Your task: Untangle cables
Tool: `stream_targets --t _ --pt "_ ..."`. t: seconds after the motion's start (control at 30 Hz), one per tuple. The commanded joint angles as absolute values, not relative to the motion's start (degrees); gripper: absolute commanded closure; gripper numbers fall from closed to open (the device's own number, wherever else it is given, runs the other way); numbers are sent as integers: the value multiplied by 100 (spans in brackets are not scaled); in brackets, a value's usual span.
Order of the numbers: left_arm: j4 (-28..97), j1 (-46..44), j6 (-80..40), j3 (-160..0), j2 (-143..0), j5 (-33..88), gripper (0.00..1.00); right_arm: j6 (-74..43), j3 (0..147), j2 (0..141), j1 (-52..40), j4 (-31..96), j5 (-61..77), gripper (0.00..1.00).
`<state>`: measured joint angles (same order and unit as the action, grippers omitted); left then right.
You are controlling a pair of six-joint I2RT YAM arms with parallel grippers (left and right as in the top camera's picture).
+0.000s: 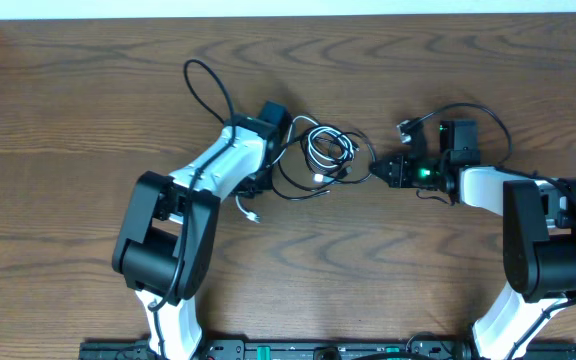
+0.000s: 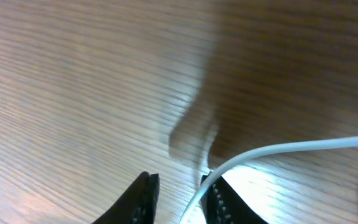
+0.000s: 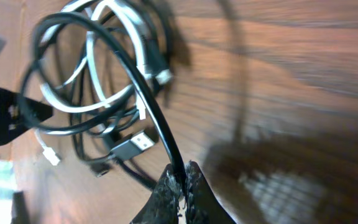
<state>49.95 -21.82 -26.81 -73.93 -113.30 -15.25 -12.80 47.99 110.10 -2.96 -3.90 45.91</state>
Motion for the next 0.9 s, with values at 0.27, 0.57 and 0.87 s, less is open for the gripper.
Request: stream_targets --t 0.27,0.57,0.87 --pt "5019 -1708 -2128 -7636 -11347 489 58 -1173 4803 11026 -117 -233 4099 98" --pt "4335 -1710 -2657 -7813 -11153 2189 55 -1175 4803 11026 -119 -233 4082 99" --pt "3896 -1822 -3358 -7800 -11153 2161 39 -1175 4803 11026 -121 -231 4062 99"
